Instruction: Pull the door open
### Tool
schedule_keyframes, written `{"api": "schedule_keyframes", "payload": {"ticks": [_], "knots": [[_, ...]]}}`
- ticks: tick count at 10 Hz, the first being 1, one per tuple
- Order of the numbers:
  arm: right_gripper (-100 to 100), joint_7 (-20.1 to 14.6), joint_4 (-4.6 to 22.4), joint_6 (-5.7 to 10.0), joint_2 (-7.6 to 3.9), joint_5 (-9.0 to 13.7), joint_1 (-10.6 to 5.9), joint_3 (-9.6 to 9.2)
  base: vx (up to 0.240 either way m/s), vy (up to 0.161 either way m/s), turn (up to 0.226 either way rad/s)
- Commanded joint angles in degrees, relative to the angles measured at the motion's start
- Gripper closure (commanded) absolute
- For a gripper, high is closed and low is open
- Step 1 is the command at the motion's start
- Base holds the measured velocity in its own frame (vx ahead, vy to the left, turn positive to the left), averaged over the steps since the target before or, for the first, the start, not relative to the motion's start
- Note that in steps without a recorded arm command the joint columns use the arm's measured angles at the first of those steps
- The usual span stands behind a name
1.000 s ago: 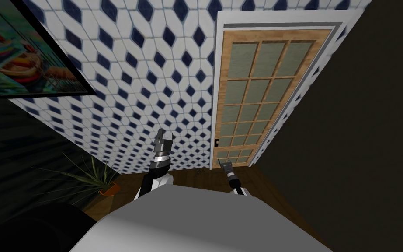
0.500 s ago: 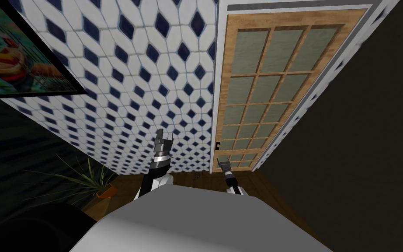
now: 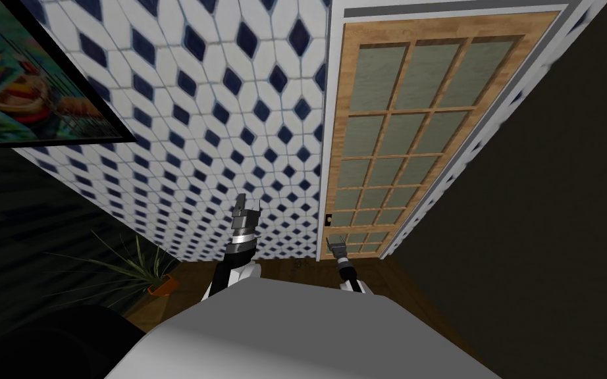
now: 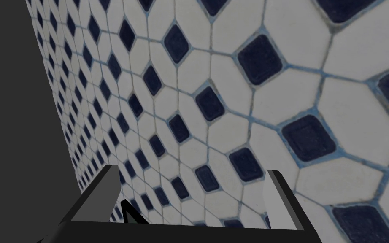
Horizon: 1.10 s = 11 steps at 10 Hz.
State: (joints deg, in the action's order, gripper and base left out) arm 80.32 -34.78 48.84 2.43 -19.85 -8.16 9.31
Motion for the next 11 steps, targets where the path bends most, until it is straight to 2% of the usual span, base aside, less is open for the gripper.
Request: {"api": "schedule_keyframes", "payload": {"ticks": [1,9,10,11], "knots": [[-100,0.0,0.0,-0.01,0.04,0.1,-0.03,0.0,-0.004,-0.015,0.002],[-100,0.0,0.0,-0.01,0.04,0.1,-0.03,0.0,0.003,0.001,0.005],[-100,-0.1,0.3,0.12,-1.47,0.6,-0.1,0.79,-0.076,0.045,0.196],[-100,-0.1,0.5,0.19,-2.09,0.9,-0.13,1.18,-0.152,0.008,0.17]]}}
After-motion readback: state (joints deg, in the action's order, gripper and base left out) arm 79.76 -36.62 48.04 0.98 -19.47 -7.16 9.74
